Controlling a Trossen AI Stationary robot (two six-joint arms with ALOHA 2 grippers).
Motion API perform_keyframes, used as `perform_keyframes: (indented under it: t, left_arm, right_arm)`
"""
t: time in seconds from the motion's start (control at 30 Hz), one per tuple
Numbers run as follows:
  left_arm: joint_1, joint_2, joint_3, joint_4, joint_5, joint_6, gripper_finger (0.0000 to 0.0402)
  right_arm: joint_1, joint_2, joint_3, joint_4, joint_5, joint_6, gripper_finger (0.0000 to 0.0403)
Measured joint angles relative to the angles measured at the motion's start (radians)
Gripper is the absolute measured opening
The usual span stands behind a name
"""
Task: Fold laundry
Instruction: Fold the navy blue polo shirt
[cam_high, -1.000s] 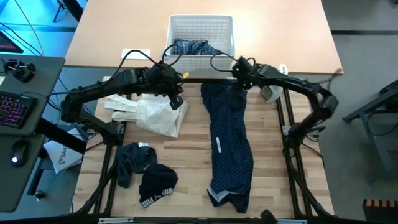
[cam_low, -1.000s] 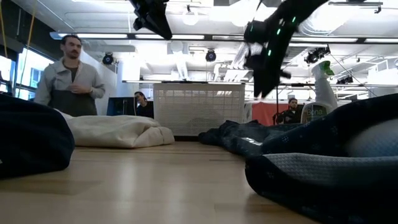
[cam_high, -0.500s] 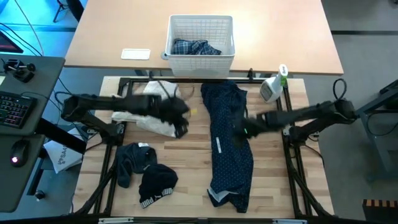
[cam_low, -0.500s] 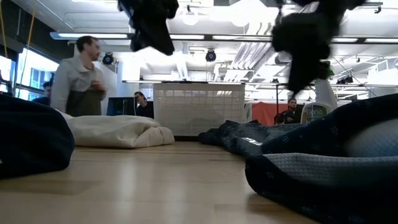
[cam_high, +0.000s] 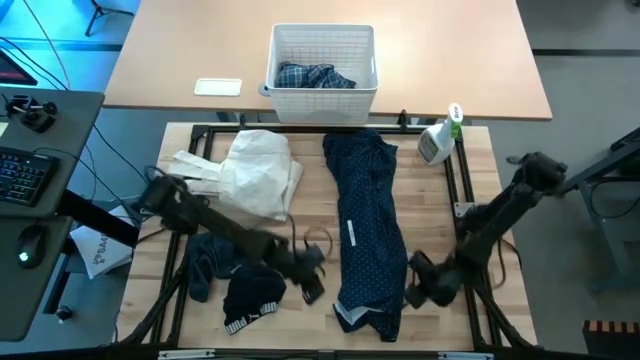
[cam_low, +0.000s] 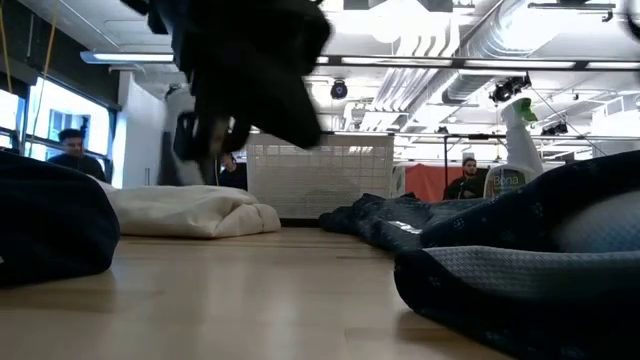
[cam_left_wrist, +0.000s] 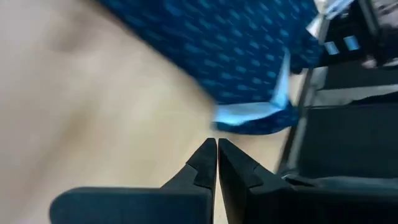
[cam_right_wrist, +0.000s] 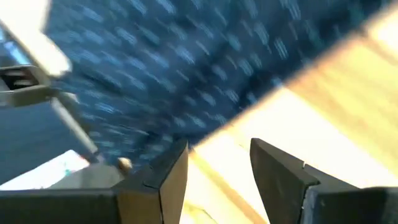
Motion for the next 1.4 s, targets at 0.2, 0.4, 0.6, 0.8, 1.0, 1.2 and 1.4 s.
perform_keyframes:
  t: [0.2, 0.4, 0.6, 0.8, 1.0, 1.2, 1.4]
  left_arm:
    - [-0.065, 0.275, 0.106, 0.239, -0.052, -0.151, 0.0001]
    - [-0.054, 0.463, 0.344, 0.371, -0.037, -0.103, 0.0000]
    - [-0.052, 0.479, 0.577, 0.196, 0.124, 0.171, 0.0000]
    - [-0.094, 0.415, 0.723, -0.221, 0.113, 0.265, 0.0000]
    - [-0.130, 0.397, 0.744, -0.369, 0.081, 0.241, 0.0000]
    - [-0.136, 0.424, 0.742, -0.347, -0.125, 0.434, 0.0011]
    - [-0.113, 0.436, 0.743, -0.252, -0.154, 0.648, 0.0082]
  right_arm:
    - [0.079, 0.212, 0.043, 0.057, 0.040, 0.175, 0.0169]
    - [0.018, 0.353, 0.180, 0.090, 0.076, 0.068, 0.0169]
    - [-0.031, 0.370, 0.327, 0.046, 0.111, -0.314, 0.0169]
    - [0.046, 0.327, 0.474, -0.084, 0.100, -0.501, 0.0169]
    - [0.126, 0.333, 0.512, -0.153, 0.227, -0.512, 0.0169]
    - [0.166, 0.351, 0.512, -0.182, 0.343, -0.469, 0.0169]
    - [0.169, 0.359, 0.512, -0.180, 0.361, -0.443, 0.0169]
